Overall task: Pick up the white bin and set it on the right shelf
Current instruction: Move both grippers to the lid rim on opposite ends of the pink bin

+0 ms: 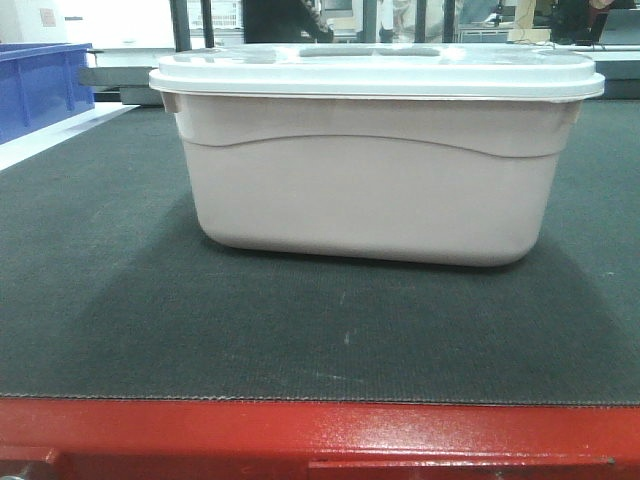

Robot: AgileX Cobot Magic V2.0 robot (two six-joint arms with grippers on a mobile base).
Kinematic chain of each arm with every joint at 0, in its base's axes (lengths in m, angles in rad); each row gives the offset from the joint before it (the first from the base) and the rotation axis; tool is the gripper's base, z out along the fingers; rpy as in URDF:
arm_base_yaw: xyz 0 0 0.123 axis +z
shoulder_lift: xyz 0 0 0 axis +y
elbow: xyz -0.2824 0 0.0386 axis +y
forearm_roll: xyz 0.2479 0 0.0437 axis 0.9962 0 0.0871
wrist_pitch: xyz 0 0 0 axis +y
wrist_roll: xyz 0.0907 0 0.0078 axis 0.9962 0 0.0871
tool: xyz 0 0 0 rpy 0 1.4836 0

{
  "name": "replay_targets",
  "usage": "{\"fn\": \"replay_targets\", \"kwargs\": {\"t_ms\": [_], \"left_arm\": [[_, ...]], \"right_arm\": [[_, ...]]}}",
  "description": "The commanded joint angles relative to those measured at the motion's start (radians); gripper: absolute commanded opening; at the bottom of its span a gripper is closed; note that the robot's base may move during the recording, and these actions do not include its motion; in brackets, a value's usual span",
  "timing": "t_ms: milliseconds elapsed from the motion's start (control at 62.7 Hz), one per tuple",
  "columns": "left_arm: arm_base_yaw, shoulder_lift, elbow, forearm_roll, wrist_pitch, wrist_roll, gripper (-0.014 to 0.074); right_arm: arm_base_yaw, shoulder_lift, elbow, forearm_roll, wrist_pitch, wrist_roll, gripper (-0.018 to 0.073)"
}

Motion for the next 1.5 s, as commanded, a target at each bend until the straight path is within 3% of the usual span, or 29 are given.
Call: {"fn": "replay_targets", "kwargs": {"t_ms": [0, 830, 1021, 1117, 1292, 1420, 1484], "left_arm": [[0.001, -0.013, 0.02, -0.006, -0.091, -0.009, -0.0118], [0.001, -0.013, 0.02, -0.006, -0.097, -0.009, -0.0117], [0.001, -0.006, -0.001, -0.014, -0.156, -0.009, -0.0117], [0.001, 0.02, -0.074, -0.014, -0.146, -0.009, -0.0117], [0.001, 0.147, -0.271, 0.005, -0.115, -0.009, -0.0115], [0.001, 0.317, -0.446, 0.005, -0.022, -0.009, -0.0114], [0.001, 0.417, -0.538, 0.003, 0.033, -0.009, -0.0111]], "right_arm": [[-0.002, -0.008, -0.004, -0.012, -0.087, -0.007, 0.0069], [-0.002, -0.008, -0.004, -0.013, -0.133, -0.007, 0.0069], [-0.002, -0.008, -0.01, 0.032, -0.144, -0.007, 0.0069], [-0.002, -0.006, -0.066, 0.096, -0.143, -0.006, 0.0069], [-0.002, 0.065, -0.227, 0.106, -0.133, -0.006, 0.0069], [-0.002, 0.201, -0.369, 0.106, -0.133, -0.006, 0.0086], [-0.002, 0.288, -0.44, 0.106, -0.135, -0.006, 0.0144]]}}
